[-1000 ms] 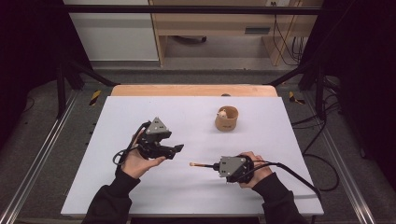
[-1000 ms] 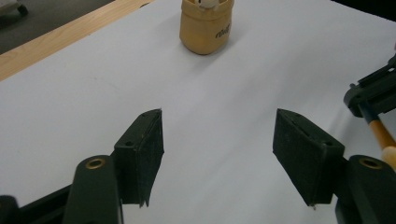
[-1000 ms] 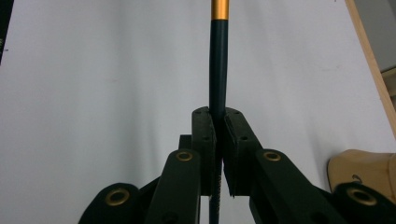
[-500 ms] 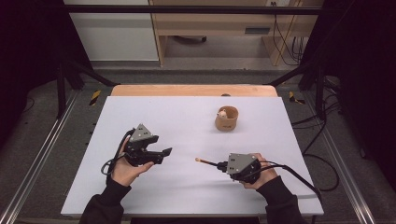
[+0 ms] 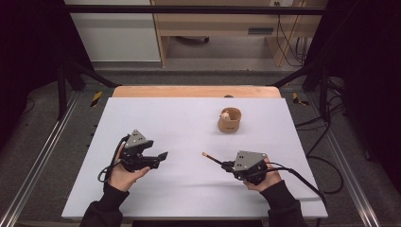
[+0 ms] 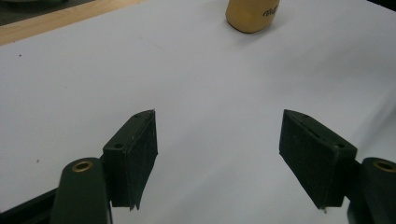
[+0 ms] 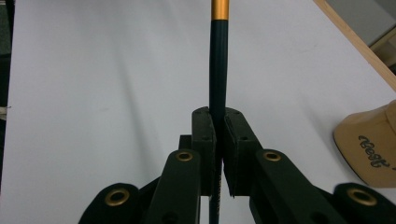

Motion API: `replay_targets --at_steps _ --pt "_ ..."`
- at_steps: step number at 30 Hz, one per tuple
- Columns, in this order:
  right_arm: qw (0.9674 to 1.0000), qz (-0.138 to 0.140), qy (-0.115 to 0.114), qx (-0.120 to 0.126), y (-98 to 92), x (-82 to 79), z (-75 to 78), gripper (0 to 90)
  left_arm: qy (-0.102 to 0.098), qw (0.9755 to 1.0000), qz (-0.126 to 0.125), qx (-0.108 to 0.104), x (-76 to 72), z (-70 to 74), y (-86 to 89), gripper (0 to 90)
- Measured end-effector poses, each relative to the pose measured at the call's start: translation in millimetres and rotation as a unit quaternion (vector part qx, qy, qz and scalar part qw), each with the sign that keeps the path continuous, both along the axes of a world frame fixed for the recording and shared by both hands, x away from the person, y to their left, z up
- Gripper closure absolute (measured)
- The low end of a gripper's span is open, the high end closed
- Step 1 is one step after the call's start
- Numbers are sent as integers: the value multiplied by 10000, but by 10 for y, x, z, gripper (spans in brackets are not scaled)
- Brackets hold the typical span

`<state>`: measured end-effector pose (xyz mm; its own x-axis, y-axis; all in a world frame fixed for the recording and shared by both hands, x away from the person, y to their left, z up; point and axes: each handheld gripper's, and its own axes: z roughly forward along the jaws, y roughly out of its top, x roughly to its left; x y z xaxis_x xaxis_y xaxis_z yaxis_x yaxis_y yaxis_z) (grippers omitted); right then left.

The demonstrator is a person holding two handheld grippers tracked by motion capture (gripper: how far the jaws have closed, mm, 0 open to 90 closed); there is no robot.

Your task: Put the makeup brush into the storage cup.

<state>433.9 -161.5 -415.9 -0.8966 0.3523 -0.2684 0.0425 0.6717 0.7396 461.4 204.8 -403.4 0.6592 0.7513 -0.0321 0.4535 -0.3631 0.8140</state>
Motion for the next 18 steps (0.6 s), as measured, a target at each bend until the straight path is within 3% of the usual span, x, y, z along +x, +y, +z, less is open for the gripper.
replay_targets --at_steps 9,12,18 --pt "9984 -405 175 363 -80 46 25 840 20 10000 78 56 -13 -67 52 266" --pt "9957 -691 257 553 -131 70 46 841 -2 9999 93 49 -20 -78 74 265" --pt "9892 -972 298 1053 -244 110 81 841 -39 9999 159 52 -26 -83 105 259"
